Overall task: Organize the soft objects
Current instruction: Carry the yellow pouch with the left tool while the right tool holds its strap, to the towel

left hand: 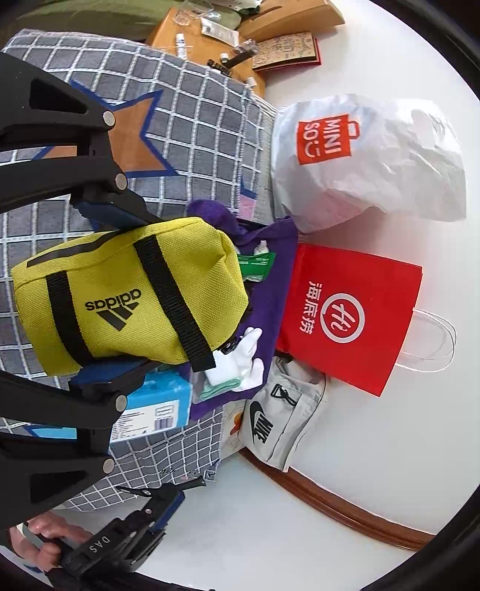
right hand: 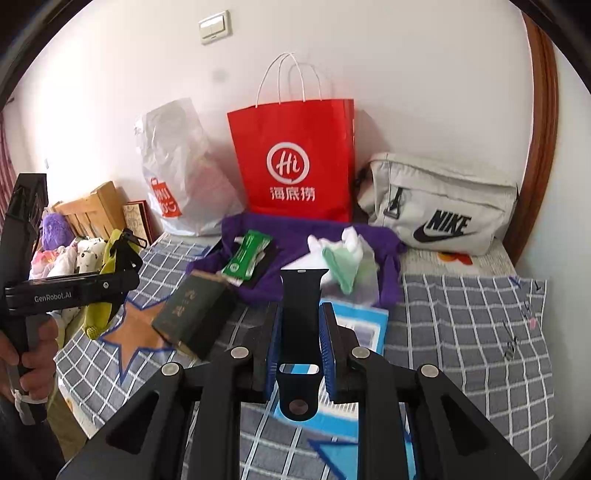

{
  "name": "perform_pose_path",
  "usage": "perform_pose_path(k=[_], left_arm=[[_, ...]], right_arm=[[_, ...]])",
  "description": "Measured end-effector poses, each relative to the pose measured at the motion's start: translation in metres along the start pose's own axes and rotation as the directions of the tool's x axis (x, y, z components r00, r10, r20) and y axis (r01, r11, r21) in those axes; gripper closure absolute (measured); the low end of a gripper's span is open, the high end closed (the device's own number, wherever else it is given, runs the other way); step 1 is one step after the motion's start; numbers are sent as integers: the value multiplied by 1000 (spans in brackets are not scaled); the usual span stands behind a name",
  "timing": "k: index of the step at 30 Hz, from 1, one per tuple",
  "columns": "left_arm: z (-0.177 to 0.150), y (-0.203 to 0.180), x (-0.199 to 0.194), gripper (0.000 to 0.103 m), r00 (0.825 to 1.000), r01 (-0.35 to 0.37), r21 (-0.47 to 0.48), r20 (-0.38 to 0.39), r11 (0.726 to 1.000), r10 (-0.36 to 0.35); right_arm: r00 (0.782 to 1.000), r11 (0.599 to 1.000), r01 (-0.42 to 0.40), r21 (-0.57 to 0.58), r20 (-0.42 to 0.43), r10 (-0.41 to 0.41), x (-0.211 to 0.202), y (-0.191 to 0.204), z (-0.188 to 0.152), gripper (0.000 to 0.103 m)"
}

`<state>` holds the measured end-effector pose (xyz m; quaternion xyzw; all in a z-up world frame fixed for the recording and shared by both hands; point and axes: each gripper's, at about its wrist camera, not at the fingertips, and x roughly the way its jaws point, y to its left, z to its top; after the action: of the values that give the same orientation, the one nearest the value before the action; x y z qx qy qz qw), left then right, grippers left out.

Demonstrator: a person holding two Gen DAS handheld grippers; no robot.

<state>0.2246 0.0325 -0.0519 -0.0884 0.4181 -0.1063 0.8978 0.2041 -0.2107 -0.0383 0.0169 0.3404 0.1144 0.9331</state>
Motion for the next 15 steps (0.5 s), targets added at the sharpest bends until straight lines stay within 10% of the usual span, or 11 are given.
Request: perform_pose_path(k=[15], left_arm=[[51,8,58,44,999,-37,-22,-37,999,36]], right_arm=[[999,999,12,40,-31,-10,68,-33,43,82]])
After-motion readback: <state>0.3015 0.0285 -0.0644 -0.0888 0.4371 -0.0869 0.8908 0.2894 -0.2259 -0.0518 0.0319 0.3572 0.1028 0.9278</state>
